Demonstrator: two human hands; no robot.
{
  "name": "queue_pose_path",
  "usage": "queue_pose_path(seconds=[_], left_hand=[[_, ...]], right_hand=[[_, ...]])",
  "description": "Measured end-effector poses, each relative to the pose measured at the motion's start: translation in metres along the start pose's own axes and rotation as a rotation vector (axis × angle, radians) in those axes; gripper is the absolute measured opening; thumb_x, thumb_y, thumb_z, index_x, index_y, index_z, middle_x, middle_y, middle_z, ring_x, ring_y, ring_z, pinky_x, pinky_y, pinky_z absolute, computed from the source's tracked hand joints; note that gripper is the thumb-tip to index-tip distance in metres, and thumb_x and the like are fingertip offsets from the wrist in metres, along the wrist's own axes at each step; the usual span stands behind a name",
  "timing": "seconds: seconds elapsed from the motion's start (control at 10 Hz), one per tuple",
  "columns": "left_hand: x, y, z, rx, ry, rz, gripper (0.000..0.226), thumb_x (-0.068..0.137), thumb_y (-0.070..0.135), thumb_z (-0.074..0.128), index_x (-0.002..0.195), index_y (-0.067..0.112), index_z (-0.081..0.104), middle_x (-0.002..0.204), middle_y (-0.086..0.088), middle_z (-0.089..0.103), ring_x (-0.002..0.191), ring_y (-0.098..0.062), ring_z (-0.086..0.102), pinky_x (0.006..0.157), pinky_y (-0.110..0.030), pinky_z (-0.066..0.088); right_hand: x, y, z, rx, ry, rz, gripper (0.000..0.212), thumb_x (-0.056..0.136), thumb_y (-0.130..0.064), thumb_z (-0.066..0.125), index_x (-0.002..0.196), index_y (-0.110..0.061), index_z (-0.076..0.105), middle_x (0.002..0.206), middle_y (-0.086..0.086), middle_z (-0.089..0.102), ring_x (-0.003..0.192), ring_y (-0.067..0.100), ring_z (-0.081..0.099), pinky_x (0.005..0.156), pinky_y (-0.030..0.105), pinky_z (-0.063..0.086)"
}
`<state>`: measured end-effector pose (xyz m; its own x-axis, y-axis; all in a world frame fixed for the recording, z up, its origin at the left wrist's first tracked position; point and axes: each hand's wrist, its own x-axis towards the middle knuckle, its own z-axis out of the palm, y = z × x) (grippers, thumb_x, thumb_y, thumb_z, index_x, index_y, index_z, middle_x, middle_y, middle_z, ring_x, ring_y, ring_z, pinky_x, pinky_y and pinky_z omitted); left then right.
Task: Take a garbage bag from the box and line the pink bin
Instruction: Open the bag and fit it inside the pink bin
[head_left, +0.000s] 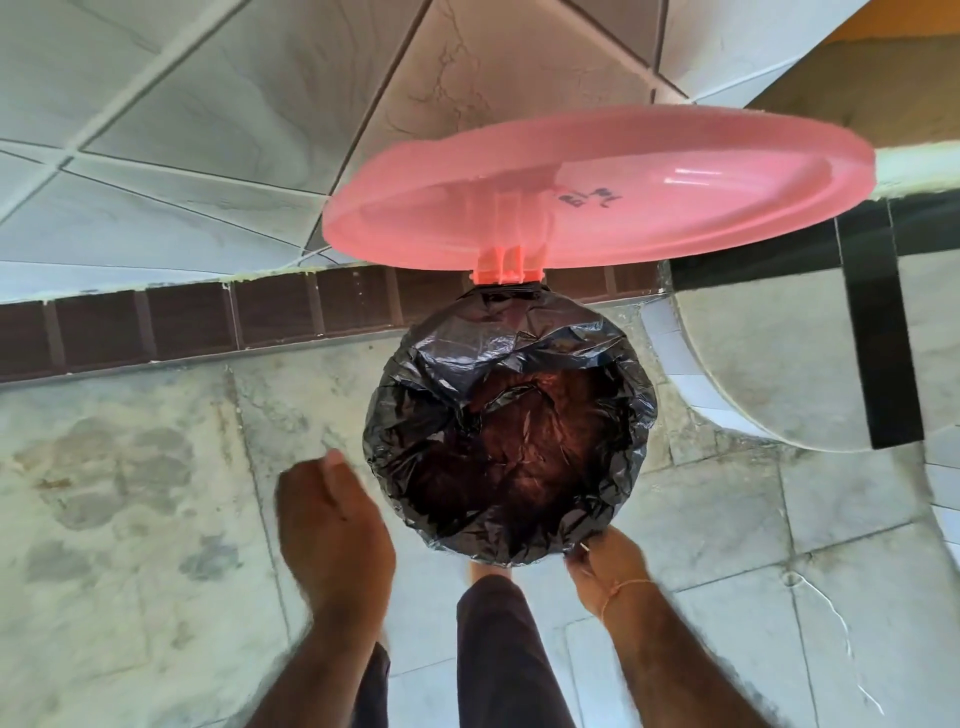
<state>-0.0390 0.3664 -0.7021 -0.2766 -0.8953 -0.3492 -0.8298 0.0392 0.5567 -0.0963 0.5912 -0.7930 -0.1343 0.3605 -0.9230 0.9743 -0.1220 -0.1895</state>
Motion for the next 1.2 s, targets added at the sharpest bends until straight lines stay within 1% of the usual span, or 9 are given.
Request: queue_pose_path(seconds=[0.1,0.2,0.3,0.4,0.5,0.6,0.7,0.9,1.2], left_hand=[[-0.017,0.041,0.004,0.028,-0.502,0.328,0.025,0.096,0.022,0.043,0.095,0.012,0.066,0.094,-0.008,0.067,0.088,-0.028,0.06,0.078,-0.037,0.049],[-0.017,0.048,0.054,0.045,-0.973,0.217,0.041,0.093,0.011,0.04,0.13,0.018,0.056,0.131,0.0,0.06,0.106,-0.008,0.058,0.087,-0.013,0.041],[0.006,0.06,0.09,-0.012,-0.879,-0.052,0.049,0.09,0.001,0.039,0.136,0.013,0.051,0.134,-0.003,0.057,0.102,-0.013,0.059,0.075,-0.011,0.038],[0.057,0.053,0.105,-0.092,-0.624,-0.332,0.043,0.091,0.002,0.04,0.132,0.01,0.053,0.126,-0.011,0.059,0.113,-0.031,0.057,0.091,-0.035,0.044],[0.07,0.049,0.094,-0.131,-0.801,-0.321,0.031,0.095,0.001,0.039,0.114,0.014,0.06,0.117,-0.012,0.057,0.104,-0.031,0.057,0.093,-0.047,0.047],[0.052,0.043,0.076,-0.221,-0.882,-0.287,0.031,0.091,-0.009,0.042,0.087,0.018,0.056,0.091,0.001,0.052,0.081,-0.014,0.052,0.071,-0.03,0.047],[0.029,0.026,0.061,0.188,-0.944,0.159,0.04,0.088,0.007,0.046,0.124,0.016,0.06,0.121,-0.001,0.066,0.105,-0.018,0.064,0.093,-0.035,0.053],[-0.017,0.016,0.03,0.883,-1.033,0.911,0.027,0.09,0.022,0.048,0.113,0.018,0.059,0.106,-0.005,0.067,0.098,-0.03,0.064,0.086,-0.038,0.049],[-0.056,-0.017,0.002,0.714,-0.765,1.141,0.024,0.073,0.019,0.041,0.074,0.023,0.065,0.071,0.003,0.058,0.064,-0.019,0.059,0.057,-0.036,0.049]], right_hand=[[-0.02,-0.025,-0.002,-0.136,0.215,-0.248,0.017,0.091,-0.003,0.041,0.079,-0.002,0.053,0.043,-0.001,0.061,0.062,0.02,0.05,0.056,0.024,0.044],[-0.052,-0.049,0.001,-0.301,0.616,-0.77,0.023,0.086,-0.013,0.045,0.087,-0.002,0.065,0.087,0.016,0.068,0.079,0.03,0.057,0.071,0.027,0.039],[-0.091,-0.062,0.02,-0.396,0.445,-1.192,0.018,0.082,-0.009,0.052,0.092,-0.008,0.067,0.089,0.003,0.061,0.08,0.016,0.053,0.072,0.017,0.037],[-0.094,-0.062,0.038,-0.544,0.201,-1.199,0.017,0.086,-0.006,0.057,0.098,-0.017,0.064,0.091,-0.003,0.061,0.077,-0.002,0.055,0.069,0.002,0.038],[-0.079,-0.061,0.047,-0.608,0.125,-1.111,0.022,0.087,-0.004,0.057,0.105,-0.016,0.063,0.104,0.002,0.064,0.08,-0.002,0.057,0.074,0.004,0.042],[-0.072,-0.059,0.051,-0.657,0.094,-1.065,0.025,0.088,-0.004,0.054,0.11,-0.013,0.063,0.111,0.005,0.064,0.088,0.013,0.061,0.086,0.03,0.052],[-0.065,-0.055,0.055,-0.77,-0.04,-0.969,0.034,0.088,-0.006,0.053,0.121,-0.014,0.059,0.115,0.006,0.065,0.098,0.02,0.063,0.095,0.042,0.051],[-0.058,-0.076,0.059,-0.744,-0.05,-0.585,0.06,0.09,-0.017,0.052,0.145,-0.028,0.032,0.134,0.009,0.056,0.123,0.034,0.053,0.108,0.048,0.04],[-0.114,-0.02,0.032,-0.695,0.19,-0.778,0.009,0.086,-0.015,0.057,0.079,-0.017,0.061,0.069,-0.007,0.061,0.065,0.011,0.054,0.057,0.021,0.038]])
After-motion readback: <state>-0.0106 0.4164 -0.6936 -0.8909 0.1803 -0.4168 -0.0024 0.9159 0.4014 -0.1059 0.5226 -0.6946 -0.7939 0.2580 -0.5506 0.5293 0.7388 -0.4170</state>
